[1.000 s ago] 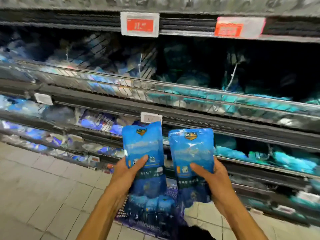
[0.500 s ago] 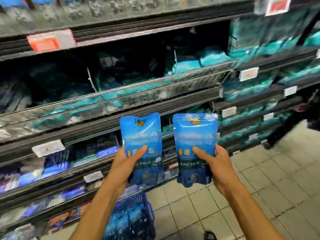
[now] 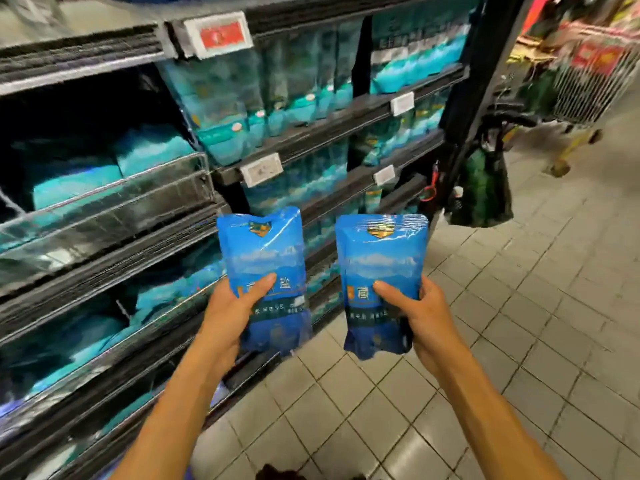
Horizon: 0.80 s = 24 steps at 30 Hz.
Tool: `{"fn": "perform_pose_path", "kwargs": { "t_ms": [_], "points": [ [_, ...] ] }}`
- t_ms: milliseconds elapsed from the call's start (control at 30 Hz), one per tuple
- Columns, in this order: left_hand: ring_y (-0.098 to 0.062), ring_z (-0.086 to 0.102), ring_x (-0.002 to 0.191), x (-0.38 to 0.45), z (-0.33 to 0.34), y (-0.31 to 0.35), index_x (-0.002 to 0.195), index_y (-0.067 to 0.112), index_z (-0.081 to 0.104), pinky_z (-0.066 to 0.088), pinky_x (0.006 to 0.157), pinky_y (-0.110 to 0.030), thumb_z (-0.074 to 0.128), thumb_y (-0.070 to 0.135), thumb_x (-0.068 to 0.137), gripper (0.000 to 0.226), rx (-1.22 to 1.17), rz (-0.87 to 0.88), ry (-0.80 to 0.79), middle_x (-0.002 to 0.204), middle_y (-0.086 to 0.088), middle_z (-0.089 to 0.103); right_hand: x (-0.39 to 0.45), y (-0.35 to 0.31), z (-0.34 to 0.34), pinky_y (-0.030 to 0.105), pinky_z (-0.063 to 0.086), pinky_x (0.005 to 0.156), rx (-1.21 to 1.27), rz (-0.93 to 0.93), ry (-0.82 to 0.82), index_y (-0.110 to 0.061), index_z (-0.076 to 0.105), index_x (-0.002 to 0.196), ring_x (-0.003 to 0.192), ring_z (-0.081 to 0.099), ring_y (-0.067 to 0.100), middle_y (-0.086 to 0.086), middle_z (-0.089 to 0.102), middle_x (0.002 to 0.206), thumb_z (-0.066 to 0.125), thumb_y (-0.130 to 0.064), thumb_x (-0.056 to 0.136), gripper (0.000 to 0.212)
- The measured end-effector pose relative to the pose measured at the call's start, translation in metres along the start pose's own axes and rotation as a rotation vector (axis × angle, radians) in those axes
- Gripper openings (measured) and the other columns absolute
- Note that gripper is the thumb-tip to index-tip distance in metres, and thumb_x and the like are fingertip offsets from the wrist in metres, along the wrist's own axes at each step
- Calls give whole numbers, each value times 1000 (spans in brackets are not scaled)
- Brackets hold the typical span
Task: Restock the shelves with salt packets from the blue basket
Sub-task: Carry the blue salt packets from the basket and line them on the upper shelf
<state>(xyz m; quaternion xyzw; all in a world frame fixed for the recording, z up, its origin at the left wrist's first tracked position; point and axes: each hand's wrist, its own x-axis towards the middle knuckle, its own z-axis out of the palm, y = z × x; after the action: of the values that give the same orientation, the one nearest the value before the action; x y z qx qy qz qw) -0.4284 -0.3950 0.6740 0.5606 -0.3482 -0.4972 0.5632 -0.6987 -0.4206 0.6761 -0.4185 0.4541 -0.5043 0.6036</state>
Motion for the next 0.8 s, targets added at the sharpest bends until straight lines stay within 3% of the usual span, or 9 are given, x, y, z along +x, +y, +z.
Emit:
{"fn": "perform_pose_path", "kwargs": {
  "t_ms": [133,267,367,433,533,667,800],
  "points": [
    [-21,76,98,29,63,3,102,30,79,62,73,-31,80,37,70,33,10,-5,-77,110,-2,78,23,-15,-52,31,61,69,26,-9,90,-20,71,111,96,76,22,3,78,108,87,-34,65,51],
    [-20,74,104,63,112,7,108,31,77,62,80,-34,82,40,70,40,30,11,-154,115,0,77,49,-26,-86,31,61,68,57,-7,149,-22,72,108,96,76,22,2,78,107,88,-37,63,51],
    [-19,76,100,92,142,12,102,39,78,63,78,-35,83,45,64,38,39,12,-182,110,3,78,76,-36,-102,31,61,69,78,-20,182,-21,71,108,96,76,22,3,78,107,87,-36,61,52],
    [-20,76,99,116,159,16,101,39,78,63,75,-34,84,46,64,39,41,15,-188,110,2,78,98,-43,-110,31,62,70,80,-30,192,-20,71,109,97,76,22,3,78,108,87,-36,61,54],
    [-22,75,101,155,181,23,106,32,77,63,78,-37,85,41,68,40,18,38,-188,112,-1,78,140,-57,-117,29,61,69,91,-62,168,-26,75,101,95,76,21,3,78,107,86,-31,63,40],
    [-18,76,96,209,205,45,103,35,78,61,71,-27,84,40,70,34,0,98,-211,110,-1,78,205,-79,-115,30,61,71,75,-128,133,-29,77,100,98,76,22,3,78,109,87,-31,63,38],
    [-17,74,105,253,227,83,109,37,76,56,88,-37,82,45,68,43,-11,188,-191,114,4,77,270,-115,-109,33,62,74,36,-208,52,-31,77,103,101,75,25,5,77,112,92,-29,63,43]
  ]
}}
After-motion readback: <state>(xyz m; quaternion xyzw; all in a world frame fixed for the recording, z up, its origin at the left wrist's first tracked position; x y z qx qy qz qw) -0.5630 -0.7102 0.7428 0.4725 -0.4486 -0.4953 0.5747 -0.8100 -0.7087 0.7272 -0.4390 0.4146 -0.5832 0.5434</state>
